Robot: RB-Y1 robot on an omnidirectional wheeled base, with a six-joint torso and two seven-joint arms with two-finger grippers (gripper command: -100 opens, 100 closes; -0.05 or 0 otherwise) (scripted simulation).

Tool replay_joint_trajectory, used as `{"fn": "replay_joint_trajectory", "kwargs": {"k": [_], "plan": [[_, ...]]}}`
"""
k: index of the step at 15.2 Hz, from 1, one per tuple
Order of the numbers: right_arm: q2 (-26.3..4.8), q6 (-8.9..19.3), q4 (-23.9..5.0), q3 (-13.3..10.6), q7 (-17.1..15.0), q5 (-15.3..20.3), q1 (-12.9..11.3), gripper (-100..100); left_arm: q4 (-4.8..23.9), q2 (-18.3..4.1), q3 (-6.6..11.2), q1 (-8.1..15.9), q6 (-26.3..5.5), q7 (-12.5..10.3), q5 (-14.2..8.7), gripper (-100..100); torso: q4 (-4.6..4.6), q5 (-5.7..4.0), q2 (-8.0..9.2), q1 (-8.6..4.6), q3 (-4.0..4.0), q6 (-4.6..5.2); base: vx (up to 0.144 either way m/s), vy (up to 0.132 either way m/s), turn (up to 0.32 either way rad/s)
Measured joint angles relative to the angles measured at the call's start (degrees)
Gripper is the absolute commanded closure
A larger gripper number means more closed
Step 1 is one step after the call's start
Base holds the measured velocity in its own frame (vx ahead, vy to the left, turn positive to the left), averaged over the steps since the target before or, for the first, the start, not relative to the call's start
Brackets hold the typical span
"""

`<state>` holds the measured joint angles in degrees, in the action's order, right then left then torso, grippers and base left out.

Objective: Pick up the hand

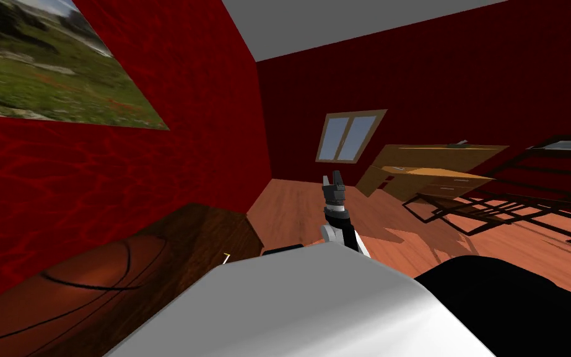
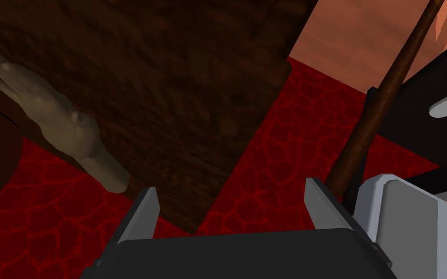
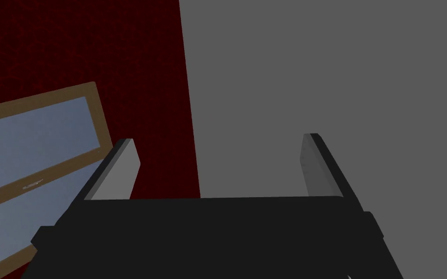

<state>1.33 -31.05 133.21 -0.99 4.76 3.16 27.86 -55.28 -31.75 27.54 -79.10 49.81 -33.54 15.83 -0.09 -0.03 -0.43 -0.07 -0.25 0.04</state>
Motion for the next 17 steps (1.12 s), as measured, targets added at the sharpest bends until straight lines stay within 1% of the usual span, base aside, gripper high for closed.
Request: {"fn": "replay_joint_trajectory", "kwargs": {"k": [1,4,5,6,7,9,10,12,13,14,17], "plan": [[0.0,0.0,0.0,0.0,0.0,0.0,0.0,0,0.9,-0.5,0.27,-0.7,0.0,-0.8,0.4,-100,-0.03,0.00,-0.13,0.05,-0.07,0.06,0.173,0.030,-0.280],[0.0,0.0,0.0,0.0,0.0,0.0,0.0,0,6.1,-1.8,0.84,-1.1,1.6,-2.5,1.4,-100,-0.08,0.04,-0.40,0.14,-0.22,0.04,0.212,0.038,-0.303],[0.0,0.0,0.0,0.0,0.0,0.0,0.0,0,7.2,-1.9,0.93,-1.4,2.0,-3.1,1.8,-100,-0.11,0.04,-0.51,0.14,-0.29,0.06,0.235,0.022,-0.436],[0.0,0.0,0.0,0.0,0.0,0.0,0.0,0,8.6,-2.0,0.88,-1.3,2.3,-3.7,2.3,-100,-0.12,0.04,-0.57,0.11,-0.33,0.09,0.213,0.052,-0.324],[0.0,0.0,0.0,0.0,0.0,0.0,0.0,0,9.6,-2.2,0.79,-1.2,2.6,-4.3,2.7,-100,-0.13,0.04,-0.56,0.15,-0.33,0.05,0.212,0.073,-0.216],[0.0,0.0,0.0,0.0,0.0,0.0,0.0,0,10.1,-2.2,0.53,-1.5,2.6,-5.6,3.4,-100,-0.13,0.06,-0.60,0.22,-0.34,0.05,0.184,0.076,-0.188],[0.0,0.0,0.0,0.0,0.0,0.0,0.0,0,10.2,-2.2,0.48,-1.5,2.6,-5.8,3.5,-100,-0.11,0.05,-0.42,0.16,-0.26,-0.01,0.019,0.047,-0.016],[0.0,0.0,0.0,0.0,0.0,0.0,0.0,0,11.4,-2.0,-0.08,0.6,2.4,-5.2,3.3,-100,0.04,0.03,0.21,0.07,0.11,-0.04,-0.066,0.055,-0.018],[0.0,0.0,0.0,0.0,0.0,0.0,0.0,0,10.9,-1.7,-0.35,1.0,1.9,-5.0,3.0,-100,0.10,0.02,0.48,0.05,0.26,-0.04,-0.062,0.031,-0.013],[0.0,0.0,0.0,0.0,0.0,0.0,0.0,0,10.7,-1.7,-0.41,1.1,1.6,-4.9,3.0,100,0.14,0.01,0.56,-0.02,0.33,-0.06,-0.017,0.013,-0.005],[0.0,0.0,0.0,0.0,0.0,0.0,0.0,0,10.6,-1.8,-0.31,1.1,1.8,-4.9,2.9,100,0.20,0.22,0.66,0.10,0.42,-0.22,-0.001,0.003,-0.017]]}}
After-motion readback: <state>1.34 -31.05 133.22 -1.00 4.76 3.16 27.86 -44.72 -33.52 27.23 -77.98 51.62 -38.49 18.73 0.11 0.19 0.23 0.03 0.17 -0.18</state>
